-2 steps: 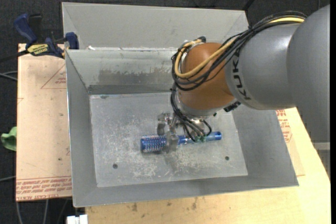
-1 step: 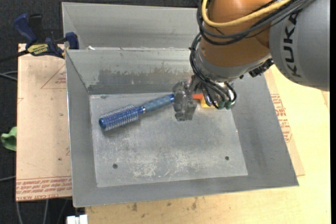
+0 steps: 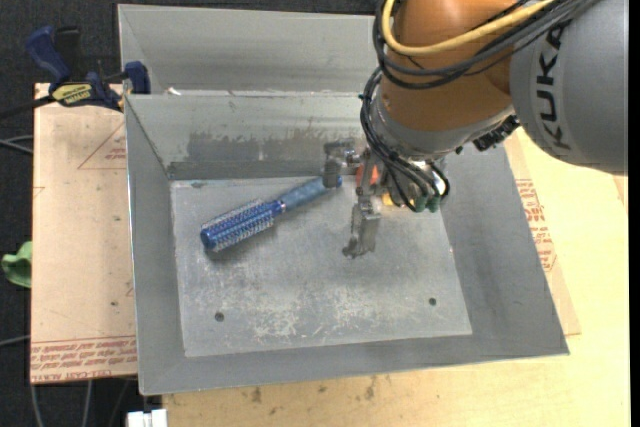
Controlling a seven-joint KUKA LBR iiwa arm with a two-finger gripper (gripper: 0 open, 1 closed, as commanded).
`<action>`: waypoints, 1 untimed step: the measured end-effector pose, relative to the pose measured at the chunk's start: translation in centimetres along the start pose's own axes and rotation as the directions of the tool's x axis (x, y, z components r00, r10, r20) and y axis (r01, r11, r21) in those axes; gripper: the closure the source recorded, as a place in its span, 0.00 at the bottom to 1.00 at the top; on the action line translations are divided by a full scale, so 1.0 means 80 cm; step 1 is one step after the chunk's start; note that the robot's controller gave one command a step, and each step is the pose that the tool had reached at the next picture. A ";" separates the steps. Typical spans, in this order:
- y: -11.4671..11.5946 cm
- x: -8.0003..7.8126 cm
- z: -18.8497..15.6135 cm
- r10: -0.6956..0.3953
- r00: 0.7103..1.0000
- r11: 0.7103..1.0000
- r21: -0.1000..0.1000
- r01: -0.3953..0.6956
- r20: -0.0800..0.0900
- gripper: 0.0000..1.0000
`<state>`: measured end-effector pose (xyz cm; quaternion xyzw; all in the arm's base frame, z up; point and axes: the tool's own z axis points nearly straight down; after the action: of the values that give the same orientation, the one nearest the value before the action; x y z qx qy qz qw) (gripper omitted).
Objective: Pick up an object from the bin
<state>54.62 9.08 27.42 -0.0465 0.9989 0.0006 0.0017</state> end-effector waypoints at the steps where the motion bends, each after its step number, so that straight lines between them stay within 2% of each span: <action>1: 0.031 -0.143 0.109 -0.119 0.993 0.993 -0.001 0.119 -0.001 0.00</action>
Offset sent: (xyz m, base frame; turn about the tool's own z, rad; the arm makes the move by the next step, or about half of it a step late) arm 0.1110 0.0341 -0.0829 -0.1207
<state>65.83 12.59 18.71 -0.1061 0.9944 0.0008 0.0012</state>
